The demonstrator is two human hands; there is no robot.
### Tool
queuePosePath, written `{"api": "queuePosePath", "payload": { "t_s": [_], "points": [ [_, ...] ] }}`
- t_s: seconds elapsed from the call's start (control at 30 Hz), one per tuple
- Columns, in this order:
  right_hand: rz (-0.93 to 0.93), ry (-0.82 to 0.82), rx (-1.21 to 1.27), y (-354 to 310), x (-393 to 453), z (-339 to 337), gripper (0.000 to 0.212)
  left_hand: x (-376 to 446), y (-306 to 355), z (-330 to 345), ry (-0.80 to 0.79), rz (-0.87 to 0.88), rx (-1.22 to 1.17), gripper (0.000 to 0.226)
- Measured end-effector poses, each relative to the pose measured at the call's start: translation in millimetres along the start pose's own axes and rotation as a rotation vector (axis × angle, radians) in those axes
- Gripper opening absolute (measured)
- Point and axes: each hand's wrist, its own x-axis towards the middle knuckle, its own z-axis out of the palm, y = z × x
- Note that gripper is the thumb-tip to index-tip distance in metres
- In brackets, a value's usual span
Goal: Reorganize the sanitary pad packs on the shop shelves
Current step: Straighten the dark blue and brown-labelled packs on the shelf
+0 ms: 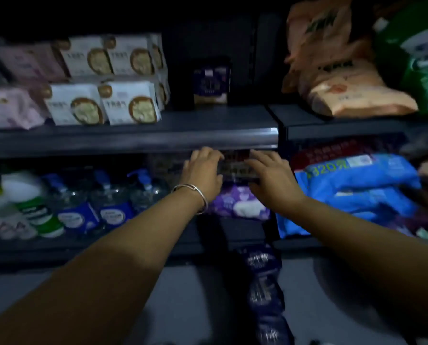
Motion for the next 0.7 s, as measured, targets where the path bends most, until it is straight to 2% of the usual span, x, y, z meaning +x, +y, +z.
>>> {"api": "queuePosePath", "payload": {
  "t_s": [0.13, 0.3, 0.4, 0.57, 0.7],
  "points": [
    [0.080, -0.251, 0.040, 20.4, -65.3, 53.2, 0.059, -55.5, 0.6, 67.3, -0.248, -0.061, 0.031, 0.052],
    [0.145, -0.672, 0.012, 47.8, -112.1, 108.0, 0.096, -86.6, 2.0, 141.6, -0.497, -0.142, -0.024, 0.069],
    [0.150, -0.836, -0.023, 58.8, -116.4, 128.2, 0.114, -91.6, 3.6, 173.5, -0.586, -0.151, -0.094, 0.077],
    [0.100, -0.865, -0.105, 70.3, -106.4, 159.0, 0.123, -90.0, 2.6, 202.2, -0.602, -0.144, -0.199, 0.081],
    [0.092, -0.738, -0.163, 70.7, -111.0, 172.1, 0.104, -89.0, 1.2, 211.0, -0.614, -0.168, -0.228, 0.089]
  ]
}}
